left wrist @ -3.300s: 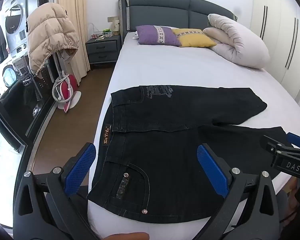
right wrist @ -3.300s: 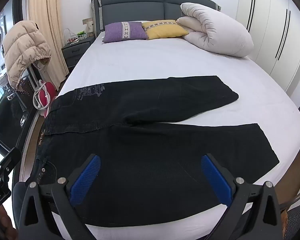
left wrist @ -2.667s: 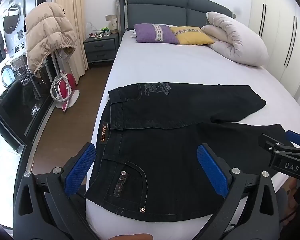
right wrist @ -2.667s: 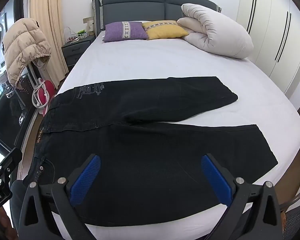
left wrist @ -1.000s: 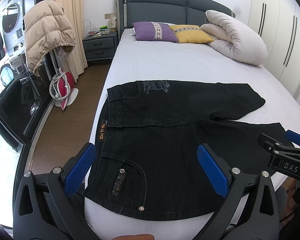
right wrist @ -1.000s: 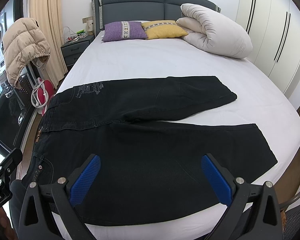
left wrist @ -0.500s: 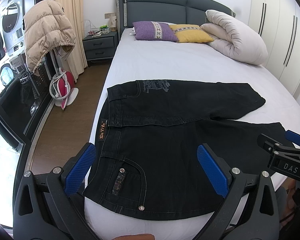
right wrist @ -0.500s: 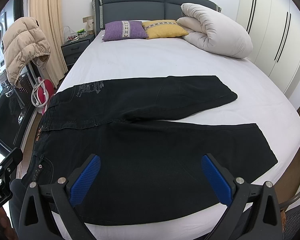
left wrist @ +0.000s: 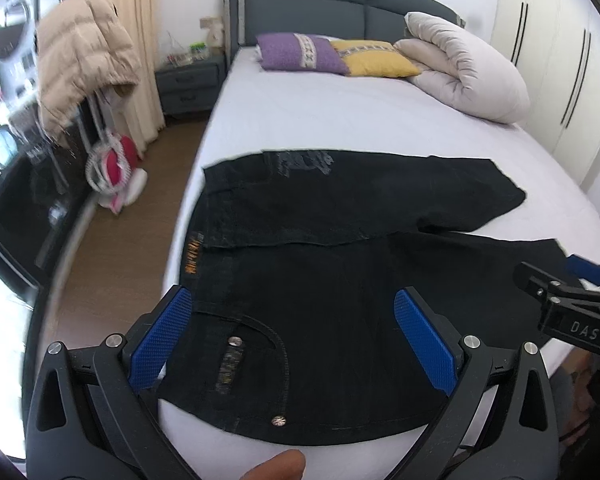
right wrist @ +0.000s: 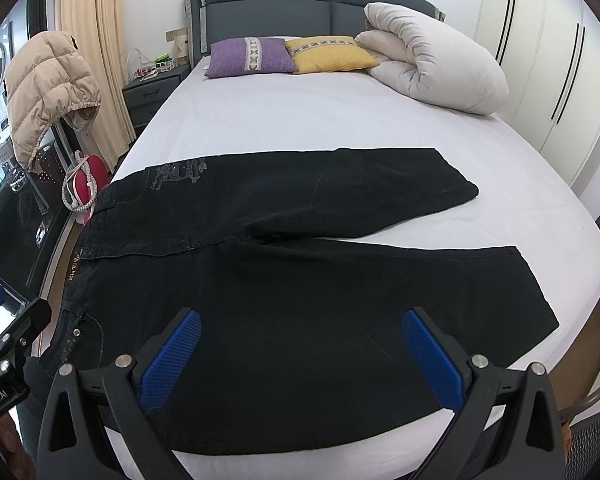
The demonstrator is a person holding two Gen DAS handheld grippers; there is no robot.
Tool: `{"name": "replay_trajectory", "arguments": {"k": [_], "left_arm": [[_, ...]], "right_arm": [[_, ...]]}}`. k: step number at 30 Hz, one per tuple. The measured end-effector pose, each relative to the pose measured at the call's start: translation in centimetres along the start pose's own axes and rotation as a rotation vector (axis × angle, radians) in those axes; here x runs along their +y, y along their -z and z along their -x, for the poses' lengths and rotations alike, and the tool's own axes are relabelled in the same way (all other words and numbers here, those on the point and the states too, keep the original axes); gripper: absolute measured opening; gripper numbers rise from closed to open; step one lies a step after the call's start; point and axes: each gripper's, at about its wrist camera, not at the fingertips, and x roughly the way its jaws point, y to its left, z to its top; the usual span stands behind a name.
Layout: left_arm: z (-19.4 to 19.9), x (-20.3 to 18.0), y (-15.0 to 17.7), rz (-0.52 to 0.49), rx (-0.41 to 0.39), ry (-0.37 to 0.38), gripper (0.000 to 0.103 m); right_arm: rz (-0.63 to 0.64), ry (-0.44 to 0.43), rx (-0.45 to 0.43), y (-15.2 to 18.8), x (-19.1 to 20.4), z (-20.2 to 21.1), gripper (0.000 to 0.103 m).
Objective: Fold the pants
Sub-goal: 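Grasp the jeans waistband edge with the left tool while the right tool grasps the leg edge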
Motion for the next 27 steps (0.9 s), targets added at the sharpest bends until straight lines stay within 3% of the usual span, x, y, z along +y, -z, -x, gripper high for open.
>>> {"name": "replay_trajectory", "arguments": {"k": [5, 9, 11, 16, 19, 22, 27], "left_arm": [[-4.0, 1.3, -2.0, -0.027, 0.043, 0.053, 0.103], [-7.7, 1.3, -4.5, -0.151, 0.038, -0.006, 0.103], [-10.0, 1.8, -6.5, -0.182, 0.081, 0.004, 0.103], [-16.0, 3.7, -13.2, -0.255, 0.073, 0.025, 0.103], [-21.5, 5.4, -17.4, -0.3, 0.146, 0.1, 0.103], [-26.2, 6.4, -20.0, -0.38, 0.226, 0.104, 0.102], [-32.9, 9.2, -21.7, -0.366, 0.368, 0.193, 0.087]], "right_arm": [[0.012, -0.036, -0.005, -1.2, -0.3, -1.3, 0.103], [0.052, -0.151, -0.026, -3.5, -0.5, -2.8, 0.103], [0.082, -0.213, -0.025, -4.9, -0.6, -3.9, 0.103], [0.163, -0.311, 0.002, -7.9, -0.7, -7.4, 0.103], [0.225, -0.362, 0.004, -9.3, -0.6, -9.3, 0.101], [0.29, -0.414, 0.001, -10.2, -0.4, -10.9, 0.096], [0.358, -0.495, 0.031, -10.8, 0.2, -13.8, 0.088]]}}
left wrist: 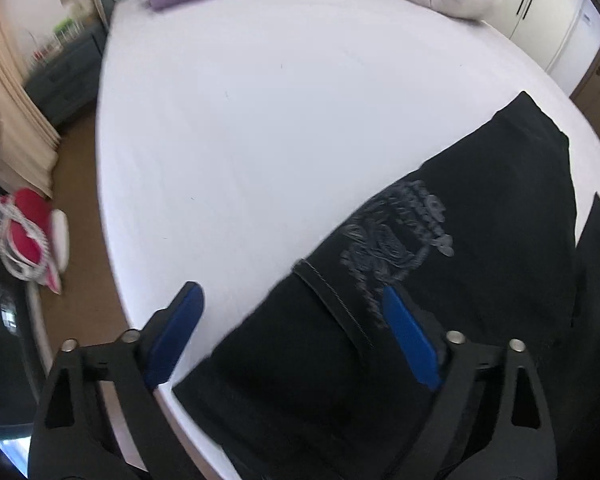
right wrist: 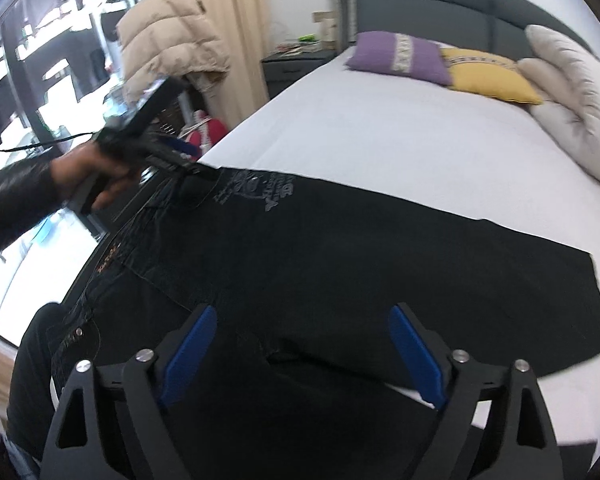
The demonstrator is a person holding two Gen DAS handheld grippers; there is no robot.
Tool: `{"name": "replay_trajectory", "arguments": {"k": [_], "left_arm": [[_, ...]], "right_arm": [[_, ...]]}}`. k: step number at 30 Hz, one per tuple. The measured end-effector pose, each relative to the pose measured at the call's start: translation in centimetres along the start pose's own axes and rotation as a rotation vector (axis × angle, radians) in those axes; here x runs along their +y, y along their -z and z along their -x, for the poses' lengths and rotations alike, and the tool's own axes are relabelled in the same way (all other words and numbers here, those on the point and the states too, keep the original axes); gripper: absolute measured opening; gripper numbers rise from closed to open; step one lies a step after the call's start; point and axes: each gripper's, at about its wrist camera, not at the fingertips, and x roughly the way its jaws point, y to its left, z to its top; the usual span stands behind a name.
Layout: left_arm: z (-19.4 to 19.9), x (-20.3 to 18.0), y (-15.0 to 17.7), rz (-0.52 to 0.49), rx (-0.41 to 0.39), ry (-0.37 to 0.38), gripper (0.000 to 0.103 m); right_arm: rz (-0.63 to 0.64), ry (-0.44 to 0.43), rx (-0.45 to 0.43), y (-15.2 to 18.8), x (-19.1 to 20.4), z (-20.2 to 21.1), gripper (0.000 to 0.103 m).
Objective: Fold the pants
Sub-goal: 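Grasp the jeans waistband edge with the left tool while the right tool grasps the leg edge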
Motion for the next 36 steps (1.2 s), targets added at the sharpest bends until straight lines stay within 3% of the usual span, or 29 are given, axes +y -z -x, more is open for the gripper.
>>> {"name": "replay_trajectory", "arguments": {"k": [4, 7, 9, 10, 12, 22, 23, 31, 33, 34, 36], "left_arm": [[-3.2, 1.3, -0.4, -0.015, 0.086, 0.047, 0.074], [-3.7, 1.5, -0.6, -0.033, 0.089, 0.05, 0.065], [-3.6, 2.3, -0.8, -0.004, 0.09, 0.076, 0.037], [-3.5, 2.4, -0.8, -0.001, 0.089, 0.078, 0.032], [-3.0, 2.6, -0.8, 0.001, 0.077, 0.09, 0.011], [3.0, -2.1, 2.8, -0.105, -0.153, -0.055, 0.005], [3.6, -3.5, 4.7, -0.116, -0.176, -0.063, 0.005], [5.4, -3.8, 7.4, -0.104, -0.261, -0.043, 0.004], [6.0, -4.2, 8.1, -0.1, -0.26, -0.034, 0.004], [6.3, -4.5, 8.6, -0.094, -0.261, -0.03, 0.004], [6.7, -4.8, 8.9, -0.074, -0.265, -0.027, 0.002]], "right_arm": [[0.024, -0.038, 0.023, -0.8, -0.6, -2.1, 0.082], [0.042, -0.043, 0.034, -1.8, -0.7, -3.4, 0.074], [0.045, -0.055, 0.039, -2.5, -0.9, -4.0, 0.07], [0.05, -0.058, 0.038, -2.9, -1.0, -4.2, 0.068], [0.068, -0.062, 0.035, -3.8, -1.1, -4.6, 0.064], [0.246, -0.061, 0.036, -9.7, -1.0, -7.1, 0.061], [0.262, -0.06, 0.042, -10.3, -1.0, -7.6, 0.06], [0.418, -0.028, 0.163, -13.5, 0.1, -13.3, 0.048], [0.417, -0.027, 0.205, -13.7, 0.0, -14.7, 0.029], [0.415, -0.019, 0.23, -13.7, 0.1, -15.3, 0.008], [0.4, -0.01, 0.247, -13.4, 0.1, -15.7, 0.007]]}}
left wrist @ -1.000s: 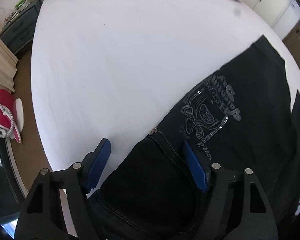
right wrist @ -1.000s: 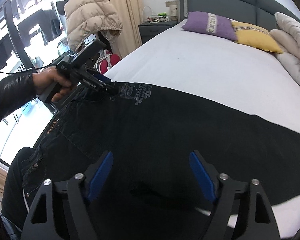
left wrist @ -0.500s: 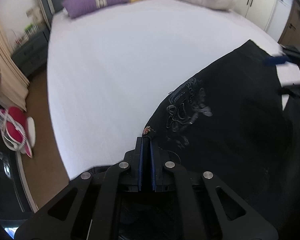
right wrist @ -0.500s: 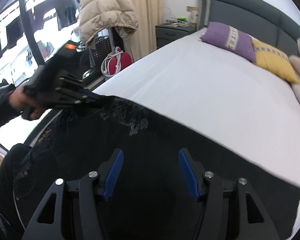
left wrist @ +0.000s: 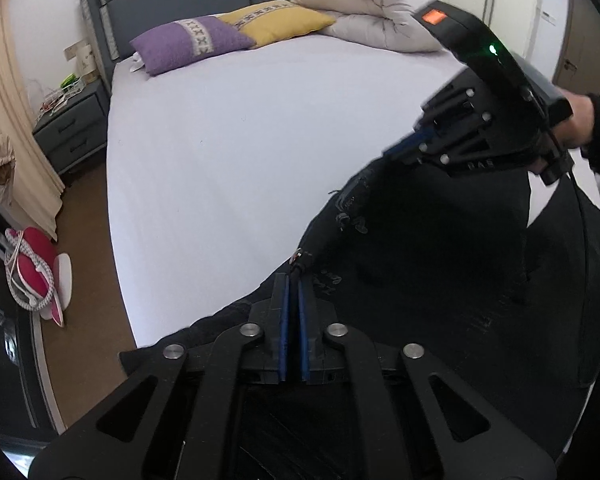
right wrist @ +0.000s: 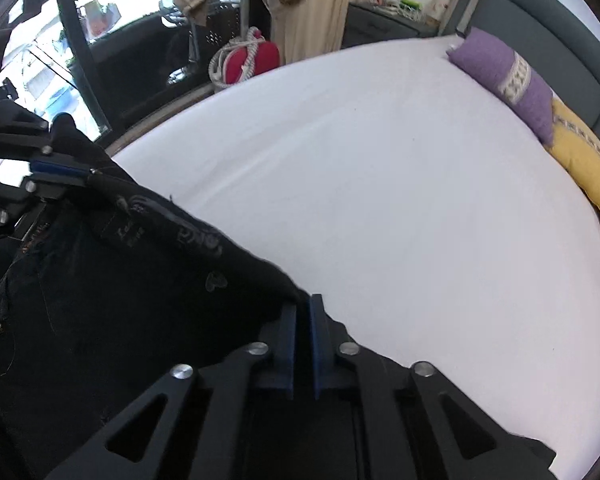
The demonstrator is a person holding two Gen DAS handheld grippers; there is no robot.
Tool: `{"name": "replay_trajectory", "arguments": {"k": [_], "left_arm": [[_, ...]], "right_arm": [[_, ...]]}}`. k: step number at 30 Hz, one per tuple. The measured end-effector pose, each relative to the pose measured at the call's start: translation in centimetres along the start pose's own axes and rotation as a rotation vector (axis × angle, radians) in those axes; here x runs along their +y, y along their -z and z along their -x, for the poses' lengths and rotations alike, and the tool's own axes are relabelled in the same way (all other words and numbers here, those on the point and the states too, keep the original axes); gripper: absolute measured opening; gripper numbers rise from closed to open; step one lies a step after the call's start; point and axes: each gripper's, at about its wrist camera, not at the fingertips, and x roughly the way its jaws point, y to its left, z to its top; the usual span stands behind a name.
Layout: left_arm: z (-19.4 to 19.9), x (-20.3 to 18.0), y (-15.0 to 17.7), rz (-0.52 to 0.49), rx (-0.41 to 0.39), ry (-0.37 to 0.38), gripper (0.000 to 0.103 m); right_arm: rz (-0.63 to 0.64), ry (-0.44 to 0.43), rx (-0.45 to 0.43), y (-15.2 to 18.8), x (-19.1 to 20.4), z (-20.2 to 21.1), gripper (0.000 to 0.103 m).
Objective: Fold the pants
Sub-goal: 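Grasp the jeans waistband edge with the left tool while the right tool grasps the leg edge, then lift the held edges and lay one jeans leg over the other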
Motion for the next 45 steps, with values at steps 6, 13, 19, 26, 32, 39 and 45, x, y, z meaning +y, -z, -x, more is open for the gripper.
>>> {"name": "replay_trajectory", "arguments": {"k": [6, 13, 19, 26, 32, 39, 45], "left_arm": [[1.0, -0.7, 0.9, 0.04, -0.009, 0.012, 0.002], [3.0, -1.7, 2.4, 0.093, -0.022, 0.024, 0.002], [6.5, -4.0, 6.2, 0.106, -0.019, 0.03, 0.002], [10.6, -8.8, 12.6, 0.113, 0.014, 0.117, 0.002], [11.8, -13.7, 18.4, 0.097, 0.094, 0.174, 0.002], [14.6, -17.4, 23.1, 0.075, 0.139, 0.194, 0.002], [17.5, -19.8, 25.1, 0.037, 0.152, 0.204, 0.002]], "right_arm": [[-0.138, -0.081, -0.023, 2.0, 0.3, 0.9, 0.005], [-0.183, -0.116, -0.118, 4.1, 3.7, 4.8, 0.004], [-0.142, -0.13, -0.169, 7.3, 8.9, 8.8, 0.003], [-0.071, -0.128, -0.114, 13.4, 14.9, 10.4, 0.003], [0.004, -0.077, -0.035, 17.9, 19.9, 11.0, 0.003], [0.13, 0.002, 0.029, 20.6, 25.8, 11.3, 0.003], [0.123, 0.024, 0.034, 22.8, 28.4, 12.6, 0.003]]}}
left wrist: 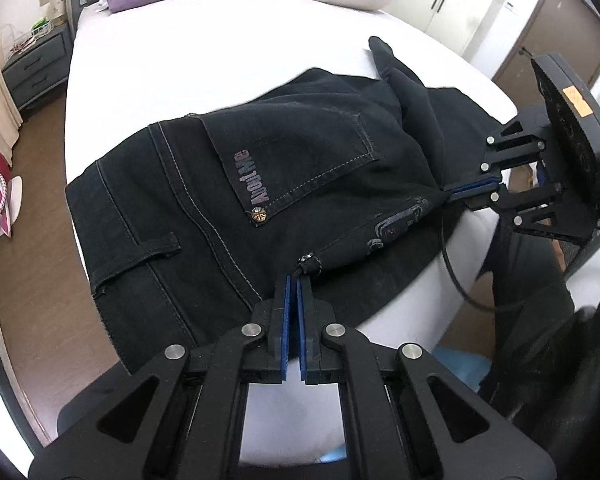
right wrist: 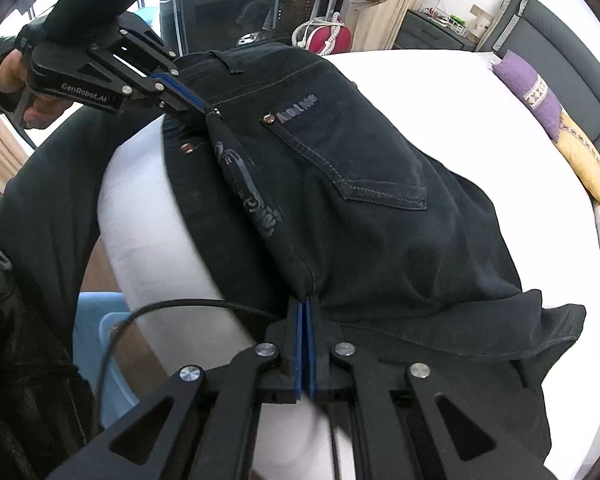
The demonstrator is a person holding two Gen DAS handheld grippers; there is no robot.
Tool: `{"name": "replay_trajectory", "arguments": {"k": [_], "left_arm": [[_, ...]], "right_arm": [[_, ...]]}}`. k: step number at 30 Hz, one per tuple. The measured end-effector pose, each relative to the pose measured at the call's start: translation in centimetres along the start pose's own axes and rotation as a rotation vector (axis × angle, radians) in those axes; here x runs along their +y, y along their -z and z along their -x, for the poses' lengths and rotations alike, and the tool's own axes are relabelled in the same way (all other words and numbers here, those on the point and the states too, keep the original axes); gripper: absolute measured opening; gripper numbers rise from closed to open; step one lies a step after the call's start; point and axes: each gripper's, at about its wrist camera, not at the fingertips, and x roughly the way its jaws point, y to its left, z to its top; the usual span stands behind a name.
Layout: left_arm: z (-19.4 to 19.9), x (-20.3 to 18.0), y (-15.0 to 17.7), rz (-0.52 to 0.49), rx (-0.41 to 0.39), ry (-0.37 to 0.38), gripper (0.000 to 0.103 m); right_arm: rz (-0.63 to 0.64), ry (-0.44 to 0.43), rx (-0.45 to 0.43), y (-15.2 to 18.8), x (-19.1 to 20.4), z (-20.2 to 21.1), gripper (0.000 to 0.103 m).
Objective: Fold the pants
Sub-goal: 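Lift the held edges and lay one jeans leg over the other, then open both tools to release the folded jeans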
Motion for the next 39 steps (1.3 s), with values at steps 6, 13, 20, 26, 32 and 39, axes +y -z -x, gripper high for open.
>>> {"name": "replay_trajectory", "arguments": {"k": [6, 13, 20, 26, 32, 39], "left_arm": [[1.0, -1.1, 1.0, 0.005, 0.014, 0.006, 0.002], [0.8, 0.6, -0.9, 0.016, 0.024, -0.003, 0.002], [-0.4, 3.5, -0.9, 0.136, 0.007, 0.018, 0.008], [2.8, 3.0, -0.7, 0.065, 0.043, -0.013, 0.014], [5.3, 0.6, -3.4, 0.046, -0.052, 0.012, 0.014], [-2.2, -0.8, -7.9, 0.136, -0.045, 0.045, 0.014]], "right_arm": [[-0.028, 0.011, 0.016, 0.9, 1.9, 0.7, 0.004], [-0.043, 0.038, 0.033, 1.4, 2.8, 0.4, 0.004], [-0.143, 0.026, 0.06, 1.4, 2.3, -2.2, 0.01], [-0.26, -0.014, 0.005, 1.7, 1.5, -1.8, 0.017], [-0.262, -0.005, -0.017, 1.2, 2.4, -1.8, 0.032], [-0.333, -0.05, -0.064, 2.1, 2.1, -1.1, 0.049]]}}
